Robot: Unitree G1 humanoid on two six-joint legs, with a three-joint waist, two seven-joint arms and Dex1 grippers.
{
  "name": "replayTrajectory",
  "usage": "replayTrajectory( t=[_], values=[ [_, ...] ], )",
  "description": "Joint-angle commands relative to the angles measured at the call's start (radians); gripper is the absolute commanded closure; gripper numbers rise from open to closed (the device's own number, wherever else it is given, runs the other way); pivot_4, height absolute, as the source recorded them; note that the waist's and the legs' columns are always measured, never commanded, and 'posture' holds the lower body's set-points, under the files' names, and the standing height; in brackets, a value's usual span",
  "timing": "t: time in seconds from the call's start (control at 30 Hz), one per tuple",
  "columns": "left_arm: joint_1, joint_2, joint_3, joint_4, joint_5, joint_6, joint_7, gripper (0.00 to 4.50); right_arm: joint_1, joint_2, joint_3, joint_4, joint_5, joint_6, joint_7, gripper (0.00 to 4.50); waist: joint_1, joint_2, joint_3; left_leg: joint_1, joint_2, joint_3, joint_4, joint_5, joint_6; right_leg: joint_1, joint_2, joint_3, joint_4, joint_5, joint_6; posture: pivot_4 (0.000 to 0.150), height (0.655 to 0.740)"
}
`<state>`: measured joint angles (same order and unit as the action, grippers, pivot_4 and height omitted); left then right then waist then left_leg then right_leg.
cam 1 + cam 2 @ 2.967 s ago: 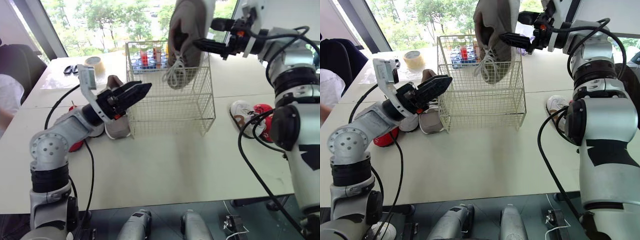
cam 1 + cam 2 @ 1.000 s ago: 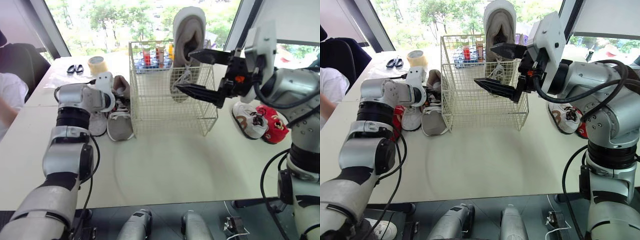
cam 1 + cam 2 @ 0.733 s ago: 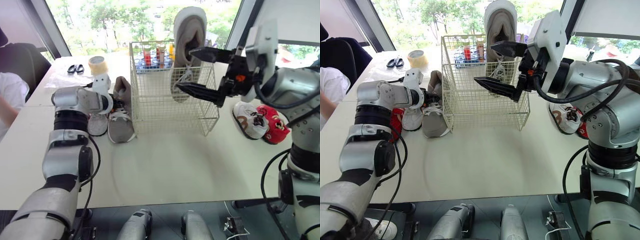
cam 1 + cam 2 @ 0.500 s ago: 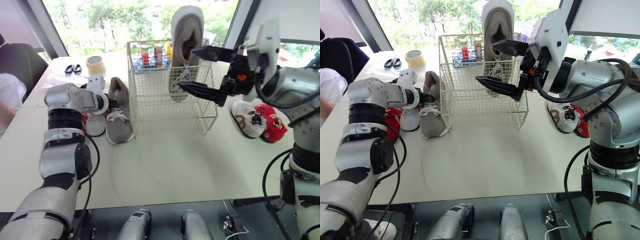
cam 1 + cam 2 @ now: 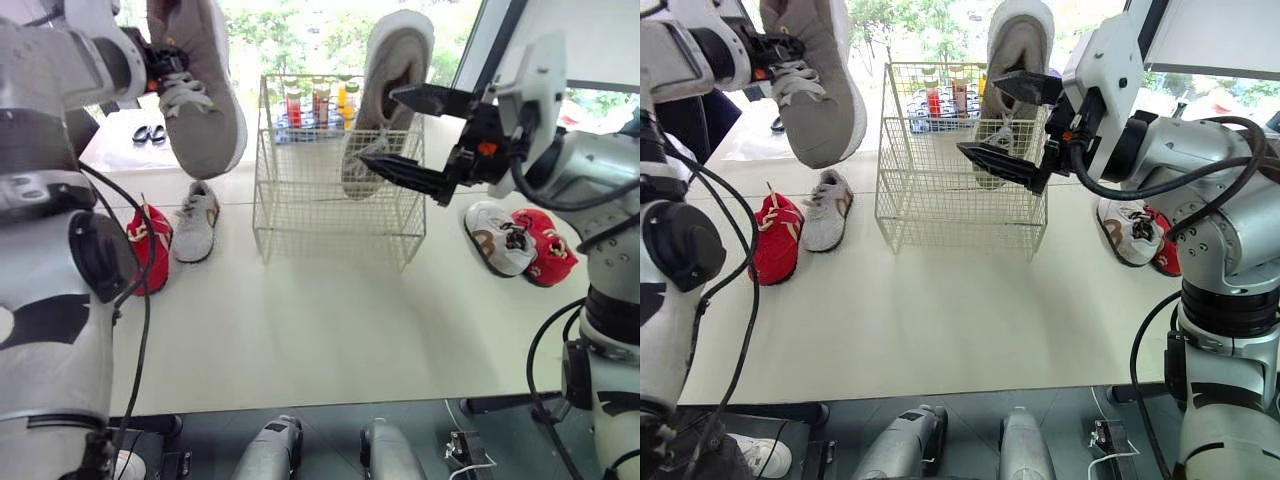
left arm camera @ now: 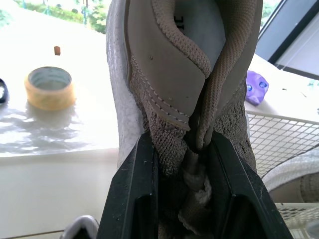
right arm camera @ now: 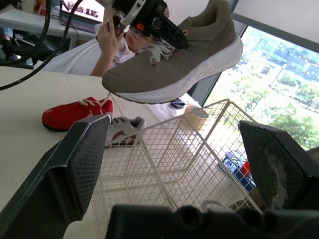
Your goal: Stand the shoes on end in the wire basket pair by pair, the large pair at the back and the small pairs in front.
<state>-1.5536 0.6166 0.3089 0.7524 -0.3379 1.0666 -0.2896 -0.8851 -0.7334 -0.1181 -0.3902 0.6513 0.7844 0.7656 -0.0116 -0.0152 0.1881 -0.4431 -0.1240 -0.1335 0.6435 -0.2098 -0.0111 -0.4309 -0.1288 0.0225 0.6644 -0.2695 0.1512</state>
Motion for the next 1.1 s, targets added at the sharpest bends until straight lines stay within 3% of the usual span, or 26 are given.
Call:
replayTrajectory(
  t=[0.03, 0.13, 0.27, 0.43, 0.53, 0.8, 1.1],
  values=[
    [-0.035, -0.069, 0.039, -0.093, -0.039, -0.422, -0.119, 3.73, -0.016, -0.005, -0.019, -0.018, 0.000, -0.024, -0.013, 0.00, 0.003, 0.000, 0.000, -0.001, 0.000, 0.000, 0.001, 0.000, -0.001, 0.000, 0.000, 0.000, 0.000, 0.000, 0.000, 0.150, 0.7400],
    [-0.011, -0.202, 0.028, -0.145, -0.053, -0.697, -0.193, 3.73, -0.014, -0.003, -0.014, -0.014, -0.009, -0.035, -0.020, 0.00, 0.005, -0.004, 0.002, -0.004, 0.000, -0.001, 0.003, 0.001, -0.002, -0.001, -0.001, -0.002, -0.002, 0.000, 0.000, 0.150, 0.7400],
    [0.019, -0.344, -0.038, -0.082, 0.031, -1.093, -0.220, 3.73, -0.014, 0.004, -0.011, -0.019, -0.011, -0.036, -0.031, 0.00, 0.001, -0.004, 0.002, -0.005, -0.003, 0.003, 0.004, -0.001, 0.001, 0.000, -0.005, -0.002, -0.004, 0.001, 0.001, 0.150, 0.7400],
    [0.018, -0.442, -0.093, 0.182, 0.151, -1.567, -0.160, 3.73, 0.000, -0.001, -0.013, -0.043, -0.006, -0.024, -0.050, 0.00, -0.007, -0.004, 0.002, 0.000, -0.001, 0.007, 0.003, -0.001, 0.002, 0.000, -0.004, -0.001, -0.003, 0.001, 0.002, 0.150, 0.7400],
    [0.035, -0.449, -0.125, 0.324, 0.236, -1.742, -0.056, 3.73, 0.011, -0.008, -0.023, -0.067, 0.004, -0.007, -0.065, 0.00, -0.007, -0.004, 0.002, 0.000, 0.000, 0.007, 0.003, -0.002, 0.003, 0.000, -0.004, -0.001, -0.002, 0.001, 0.002, 0.150, 0.7400],
    [0.088, -0.427, -0.158, 0.485, 0.375, -1.882, 0.218, 3.73, 0.024, -0.020, -0.040, -0.106, 0.028, 0.033, -0.095, 0.00, 0.000, -0.004, 0.002, -0.001, -0.001, 0.008, 0.004, -0.002, 0.004, 0.000, -0.004, 0.000, -0.002, 0.001, 0.002, 0.150, 0.7400],
    [0.196, -0.484, -0.114, 0.512, 0.295, -1.762, 0.088, 3.73, 0.011, -0.026, -0.027, -0.100, 0.035, 0.039, -0.099, 0.00, -0.005, -0.003, 0.002, 0.000, -0.001, 0.007, 0.005, -0.002, 0.005, 0.001, -0.004, -0.001, -0.001, 0.001, 0.002, 0.150, 0.7400]
  ],
)
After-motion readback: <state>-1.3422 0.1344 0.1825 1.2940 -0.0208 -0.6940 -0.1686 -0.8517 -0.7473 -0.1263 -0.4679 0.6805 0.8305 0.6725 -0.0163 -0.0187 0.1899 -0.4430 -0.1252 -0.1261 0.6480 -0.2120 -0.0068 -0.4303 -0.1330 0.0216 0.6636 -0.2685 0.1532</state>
